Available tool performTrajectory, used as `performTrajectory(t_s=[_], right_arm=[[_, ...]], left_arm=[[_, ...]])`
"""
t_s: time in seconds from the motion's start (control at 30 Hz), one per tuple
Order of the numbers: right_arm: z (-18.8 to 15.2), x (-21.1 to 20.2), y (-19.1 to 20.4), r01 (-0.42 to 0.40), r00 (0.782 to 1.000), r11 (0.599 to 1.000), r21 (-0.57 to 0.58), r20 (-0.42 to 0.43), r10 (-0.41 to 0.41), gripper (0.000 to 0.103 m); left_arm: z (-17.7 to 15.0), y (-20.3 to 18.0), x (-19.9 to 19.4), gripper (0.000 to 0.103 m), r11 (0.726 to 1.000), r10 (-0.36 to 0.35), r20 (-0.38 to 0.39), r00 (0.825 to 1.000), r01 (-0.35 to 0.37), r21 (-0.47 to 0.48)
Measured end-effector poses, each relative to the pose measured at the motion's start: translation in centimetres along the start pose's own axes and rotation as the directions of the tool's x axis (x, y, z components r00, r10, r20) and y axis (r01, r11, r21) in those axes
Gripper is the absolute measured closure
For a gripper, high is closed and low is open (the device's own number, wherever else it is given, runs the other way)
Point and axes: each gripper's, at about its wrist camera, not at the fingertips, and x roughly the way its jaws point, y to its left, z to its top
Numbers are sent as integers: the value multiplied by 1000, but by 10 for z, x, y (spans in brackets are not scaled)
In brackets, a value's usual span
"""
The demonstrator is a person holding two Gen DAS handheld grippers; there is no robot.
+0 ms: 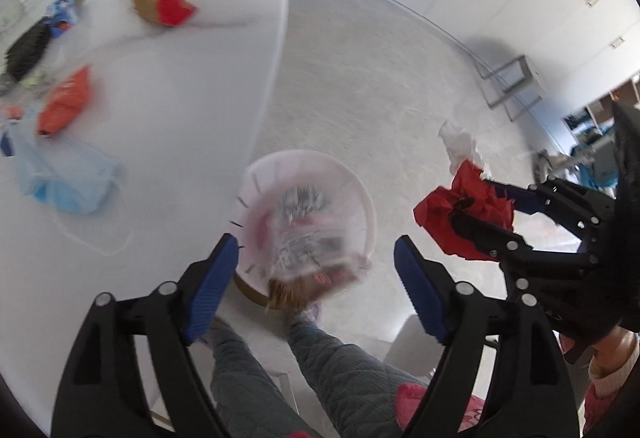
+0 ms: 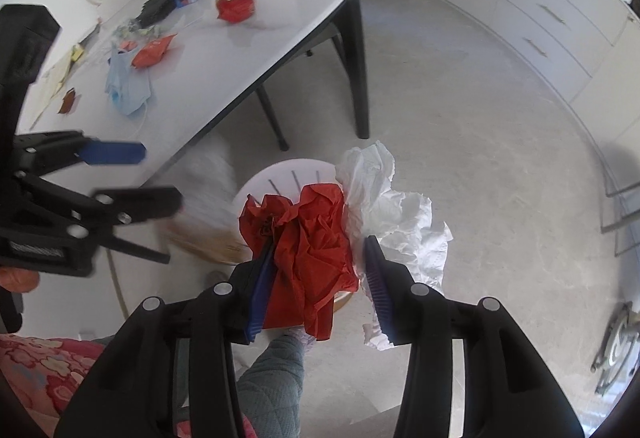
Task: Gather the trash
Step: 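Carry both items over the white bin and open both grippers, then grasp the brown paper scrap with the left gripper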
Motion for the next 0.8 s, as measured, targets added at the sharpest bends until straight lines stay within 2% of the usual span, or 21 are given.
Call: performTrajectory(t_s=[0.3, 0.37, 0.43, 0.53, 0.63, 0.8], right_arm=[[4, 36, 4, -56, 997, 995, -86, -52, 52, 54], [5, 48, 13, -66, 996, 991, -116, -73, 57, 42], [6, 57, 19, -60, 995, 989, -136, -88, 48, 18], [11, 55, 26, -68, 995, 988, -142, -87, 56, 10], [22, 39, 33, -70, 997, 987, -142, -46, 64, 4], [51, 8, 49, -70, 997, 984, -166, 33, 76, 2]], left_arm=[[-4, 17, -42, 17, 996, 64, 67, 996, -59, -74], [-7, 17, -54, 17, 992, 84, 91, 992, -75, -98], [-7, 17, -64, 15, 988, 109, 109, 988, -95, -124], [-18, 21, -79, 13, 980, 131, 107, 986, -112, -166], [-34, 27, -95, 12, 972, 145, 108, 983, -121, -202], [-53, 38, -116, 12, 951, 195, 126, 973, -156, -268]])
